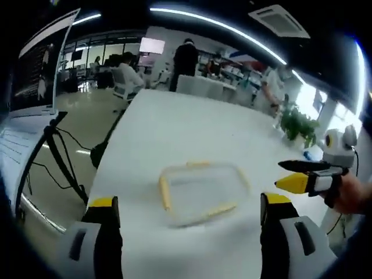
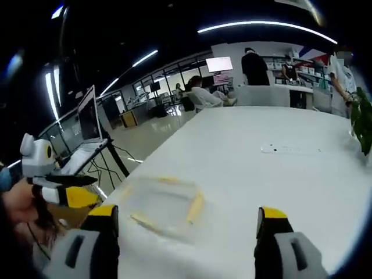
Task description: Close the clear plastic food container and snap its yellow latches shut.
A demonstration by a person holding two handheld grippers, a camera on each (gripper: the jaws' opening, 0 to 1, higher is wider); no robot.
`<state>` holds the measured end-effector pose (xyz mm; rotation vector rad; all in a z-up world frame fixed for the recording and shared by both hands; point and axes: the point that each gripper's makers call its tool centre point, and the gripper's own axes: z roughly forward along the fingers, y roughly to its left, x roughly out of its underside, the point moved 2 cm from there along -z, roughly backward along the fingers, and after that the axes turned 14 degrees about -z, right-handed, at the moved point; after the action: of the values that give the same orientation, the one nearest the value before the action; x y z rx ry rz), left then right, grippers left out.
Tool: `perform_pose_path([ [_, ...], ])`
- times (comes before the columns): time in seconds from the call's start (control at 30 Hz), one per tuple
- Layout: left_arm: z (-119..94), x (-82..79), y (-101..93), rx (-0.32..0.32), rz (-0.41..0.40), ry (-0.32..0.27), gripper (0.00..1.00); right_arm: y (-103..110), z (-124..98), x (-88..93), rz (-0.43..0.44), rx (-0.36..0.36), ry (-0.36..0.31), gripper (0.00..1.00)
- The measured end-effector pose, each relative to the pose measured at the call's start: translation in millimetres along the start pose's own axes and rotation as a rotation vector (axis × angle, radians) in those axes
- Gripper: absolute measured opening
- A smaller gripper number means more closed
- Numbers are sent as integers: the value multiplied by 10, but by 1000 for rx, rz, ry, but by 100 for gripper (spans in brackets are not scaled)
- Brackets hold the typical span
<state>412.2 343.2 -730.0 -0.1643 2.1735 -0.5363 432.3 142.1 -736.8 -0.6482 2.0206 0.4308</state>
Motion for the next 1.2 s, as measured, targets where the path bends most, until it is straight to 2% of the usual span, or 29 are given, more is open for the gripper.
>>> perform_pose_path([
  [0.13, -257, 11, -80, 7, 57, -13, 99, 6, -288, 2, -3, 9, -11, 100],
  [0.3, -524, 92, -127, 26, 76, -6, 99, 83, -616, 66, 3, 13, -21, 100],
  [0.37, -637, 139, -118, 32, 80, -6, 99, 143, -721, 117, -27, 0, -21, 100],
  [0.53, -942, 282, -85, 57, 75, -2, 99, 306, -1076, 441, -95, -43, 14, 100],
  [0.6, -1025, 346, -57, 67, 90, 26, 99, 330, -1220, 570, -86, -59, 19, 100],
  [0.77, -1284, 477, 48, 76, 122, 41, 99, 379, -1544, 872, -75, -72, 33, 100],
  [0.9, -1405, 631, 111, 84, 104, 56, 98, 411, -1768, 1108, -17, -55, 36, 100],
  [1.03, -1459, 787, 151, 93, 90, 70, 97, 478, -1881, 1235, -45, -49, 47, 100],
  [1.2, -1494, 879, 229, 85, 116, 94, 97, 404, -1950, 1195, -29, -17, 25, 100],
])
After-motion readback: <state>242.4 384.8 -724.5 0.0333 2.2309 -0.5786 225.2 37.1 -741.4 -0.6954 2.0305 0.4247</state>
